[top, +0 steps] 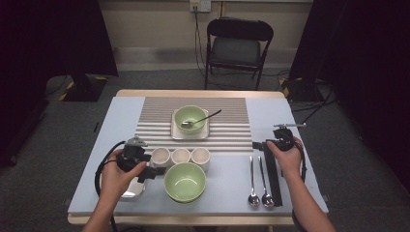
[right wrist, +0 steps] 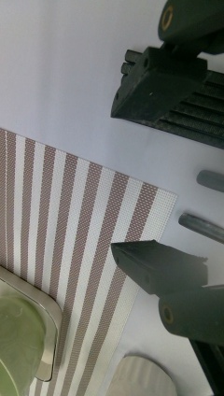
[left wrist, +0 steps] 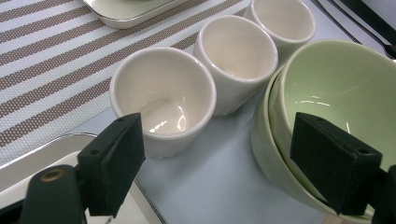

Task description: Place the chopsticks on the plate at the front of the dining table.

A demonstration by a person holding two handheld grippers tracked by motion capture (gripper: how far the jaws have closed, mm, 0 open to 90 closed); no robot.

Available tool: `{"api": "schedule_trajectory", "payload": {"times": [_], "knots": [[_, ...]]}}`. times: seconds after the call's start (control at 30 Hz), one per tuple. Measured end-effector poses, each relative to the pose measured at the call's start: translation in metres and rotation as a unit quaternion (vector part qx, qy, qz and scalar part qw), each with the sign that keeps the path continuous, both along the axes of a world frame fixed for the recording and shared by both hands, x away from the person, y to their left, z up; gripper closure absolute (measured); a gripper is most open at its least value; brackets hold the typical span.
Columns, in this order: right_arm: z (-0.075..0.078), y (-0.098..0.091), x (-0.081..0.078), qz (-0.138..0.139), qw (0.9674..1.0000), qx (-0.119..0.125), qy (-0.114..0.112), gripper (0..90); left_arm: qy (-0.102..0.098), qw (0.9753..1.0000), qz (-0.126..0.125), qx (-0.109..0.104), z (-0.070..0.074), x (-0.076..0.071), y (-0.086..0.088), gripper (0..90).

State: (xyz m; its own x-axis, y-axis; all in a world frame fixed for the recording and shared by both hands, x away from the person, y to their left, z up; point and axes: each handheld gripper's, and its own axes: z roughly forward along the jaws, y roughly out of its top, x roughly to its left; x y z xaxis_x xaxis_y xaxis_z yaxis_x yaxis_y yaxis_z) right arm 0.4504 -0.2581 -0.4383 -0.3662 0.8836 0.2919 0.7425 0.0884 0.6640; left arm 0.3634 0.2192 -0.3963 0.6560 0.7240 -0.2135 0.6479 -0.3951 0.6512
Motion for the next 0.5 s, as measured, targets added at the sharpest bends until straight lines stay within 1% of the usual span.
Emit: {"api": "schedule_trajectory", "payload": {"times": [0.33, 0.5], "knots": [[-0.0037, -0.0071, -0.0029, -0.006, 1.0, -0.002, 0.006, 28.8, 0.001, 1.0, -0.001, 0.001, -0.0003, 0.0001, -0.0001, 17.5], [-0.0051, -0.01, -0.0042, -0.01, 0.9999, -0.003, 0.006, 28.9, 0.002, 1.0, -0.001, 0.003, -0.0005, -0.0001, -0.0007, 17.5]]}}
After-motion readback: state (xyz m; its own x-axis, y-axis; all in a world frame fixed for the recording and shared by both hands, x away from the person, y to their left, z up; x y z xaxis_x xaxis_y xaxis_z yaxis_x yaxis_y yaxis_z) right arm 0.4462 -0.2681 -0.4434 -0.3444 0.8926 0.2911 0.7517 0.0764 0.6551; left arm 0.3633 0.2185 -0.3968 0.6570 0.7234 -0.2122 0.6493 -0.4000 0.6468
